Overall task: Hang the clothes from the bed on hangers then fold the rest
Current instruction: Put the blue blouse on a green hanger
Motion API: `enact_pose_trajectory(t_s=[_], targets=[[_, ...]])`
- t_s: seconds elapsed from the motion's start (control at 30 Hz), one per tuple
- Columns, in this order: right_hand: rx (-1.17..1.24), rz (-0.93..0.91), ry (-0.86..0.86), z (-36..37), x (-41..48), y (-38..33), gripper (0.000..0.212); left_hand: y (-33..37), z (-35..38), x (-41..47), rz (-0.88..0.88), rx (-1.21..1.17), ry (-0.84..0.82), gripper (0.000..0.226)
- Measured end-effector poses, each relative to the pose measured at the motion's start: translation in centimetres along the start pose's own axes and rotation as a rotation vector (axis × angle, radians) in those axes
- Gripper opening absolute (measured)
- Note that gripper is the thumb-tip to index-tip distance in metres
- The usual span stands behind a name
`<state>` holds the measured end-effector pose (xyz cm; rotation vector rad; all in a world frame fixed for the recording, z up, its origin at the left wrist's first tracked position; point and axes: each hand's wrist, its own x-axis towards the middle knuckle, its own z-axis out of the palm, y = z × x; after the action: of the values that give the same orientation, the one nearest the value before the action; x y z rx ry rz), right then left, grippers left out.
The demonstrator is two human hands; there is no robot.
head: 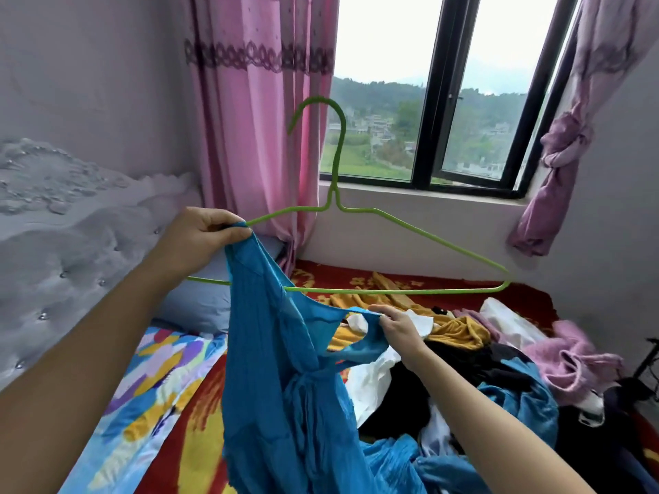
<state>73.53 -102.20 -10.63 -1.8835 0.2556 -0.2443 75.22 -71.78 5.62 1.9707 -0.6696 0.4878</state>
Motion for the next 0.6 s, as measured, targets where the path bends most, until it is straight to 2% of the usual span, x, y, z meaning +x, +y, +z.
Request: enact_pose_trajectory(t_s=[0.2,0.3,0.37,0.47,0.6], targets=[[0.174,-0.049,0.147,-5.8,-1.2,-2.9,0.017,-5.3,-1.6,-2.2,-0.049,0.142,0.021,0.022],[0.21,-0.061,0.136,-8.1,-2.3,-4.4,0.023,-7.7,-0.9,-3.1,-0.066,0.197,0.077,0.018],[0.197,-0.049,0.18,-8.8,-2.4,-5.2,0.023,-8.7,-0.4,-3.2,0.006,0.305,0.105,0.017],[0.002,-0.161,0.28,-9.2,-2.4,-6.3,0.01,-9.2,0.1,-2.9,0.164,0.523,0.114,0.014],[-0.601,-0.368,0.514,-9.2,-2.7,-6.2,0.015,-8.2,0.8,-3.0,0.268,0.63,0.202,0.021]])
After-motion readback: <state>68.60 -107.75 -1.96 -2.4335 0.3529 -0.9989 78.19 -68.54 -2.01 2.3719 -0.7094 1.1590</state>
